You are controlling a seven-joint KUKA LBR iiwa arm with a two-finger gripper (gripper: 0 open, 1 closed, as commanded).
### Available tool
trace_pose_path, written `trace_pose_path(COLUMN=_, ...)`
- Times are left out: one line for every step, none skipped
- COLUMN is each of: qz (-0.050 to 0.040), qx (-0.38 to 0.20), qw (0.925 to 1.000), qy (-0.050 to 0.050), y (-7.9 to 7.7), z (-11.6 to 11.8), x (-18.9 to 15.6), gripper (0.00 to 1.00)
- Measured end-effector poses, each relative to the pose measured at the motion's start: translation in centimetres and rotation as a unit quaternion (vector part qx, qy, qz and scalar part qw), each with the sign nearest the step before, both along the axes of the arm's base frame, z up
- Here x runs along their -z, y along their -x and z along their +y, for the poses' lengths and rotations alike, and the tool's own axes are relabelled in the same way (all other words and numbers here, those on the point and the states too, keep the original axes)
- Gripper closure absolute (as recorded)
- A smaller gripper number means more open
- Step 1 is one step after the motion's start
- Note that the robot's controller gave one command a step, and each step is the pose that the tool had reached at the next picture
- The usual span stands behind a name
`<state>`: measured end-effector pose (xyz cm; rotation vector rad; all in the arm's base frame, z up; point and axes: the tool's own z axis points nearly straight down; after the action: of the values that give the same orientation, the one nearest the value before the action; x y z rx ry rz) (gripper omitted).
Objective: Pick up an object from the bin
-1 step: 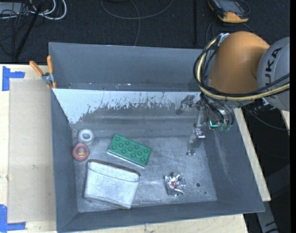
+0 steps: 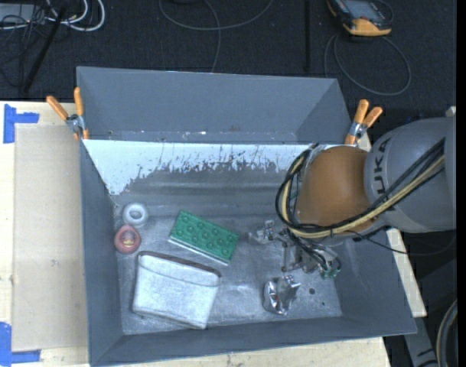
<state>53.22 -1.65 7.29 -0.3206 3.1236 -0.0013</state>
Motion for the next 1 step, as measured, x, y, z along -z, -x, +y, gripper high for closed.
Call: trace_pose_path(qz=-0.0003, qx=0.109, qw=0.9941, qy=0.0, y=5.35, z=-3.45, x=-2.76, gripper=0.0)
